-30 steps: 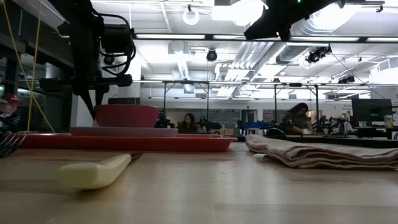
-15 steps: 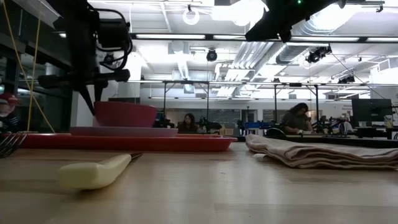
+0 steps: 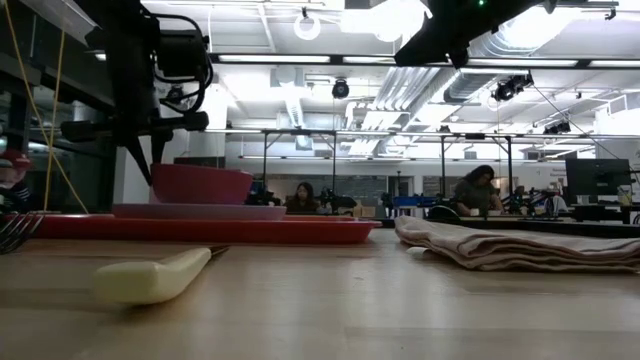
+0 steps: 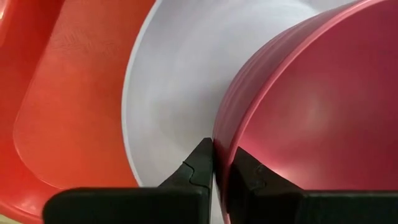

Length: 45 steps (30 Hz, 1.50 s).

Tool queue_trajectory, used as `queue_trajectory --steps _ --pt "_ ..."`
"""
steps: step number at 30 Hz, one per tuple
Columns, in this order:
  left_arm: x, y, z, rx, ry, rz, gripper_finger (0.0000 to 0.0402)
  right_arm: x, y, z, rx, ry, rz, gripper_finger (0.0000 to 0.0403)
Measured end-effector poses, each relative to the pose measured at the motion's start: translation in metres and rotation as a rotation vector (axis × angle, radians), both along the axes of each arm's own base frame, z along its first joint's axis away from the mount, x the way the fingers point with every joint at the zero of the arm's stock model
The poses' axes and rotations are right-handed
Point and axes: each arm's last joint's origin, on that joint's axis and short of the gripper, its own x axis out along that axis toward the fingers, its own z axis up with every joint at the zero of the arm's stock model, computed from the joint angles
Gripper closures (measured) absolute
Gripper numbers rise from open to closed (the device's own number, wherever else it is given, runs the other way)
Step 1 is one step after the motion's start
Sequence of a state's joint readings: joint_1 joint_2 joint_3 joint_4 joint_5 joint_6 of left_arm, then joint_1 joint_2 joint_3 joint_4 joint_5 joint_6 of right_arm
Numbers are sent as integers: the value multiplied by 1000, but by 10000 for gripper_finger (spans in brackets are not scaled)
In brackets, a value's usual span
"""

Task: Set up tray
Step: Put the pink bowl on top of the violet plate on the red tray

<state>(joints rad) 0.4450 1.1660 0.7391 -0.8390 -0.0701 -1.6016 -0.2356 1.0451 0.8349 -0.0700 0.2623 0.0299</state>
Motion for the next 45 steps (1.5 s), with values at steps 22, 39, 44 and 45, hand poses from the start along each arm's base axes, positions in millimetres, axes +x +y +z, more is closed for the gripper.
queue_trajectory --steps 22,39,44,45 --pt "1 -1 0 -29 -20 -11 346 0 0 0 -1 0 0 359" --pt "1 0 0 -4 -10 1 346 0 0 -1 3 16 0 364" --pt "1 0 0 -4 -11 1 346 0 0 -1 3 16 -1 362" --pt "1 0 0 -4 -11 1 346 0 0 -1 3 16 -1 362"
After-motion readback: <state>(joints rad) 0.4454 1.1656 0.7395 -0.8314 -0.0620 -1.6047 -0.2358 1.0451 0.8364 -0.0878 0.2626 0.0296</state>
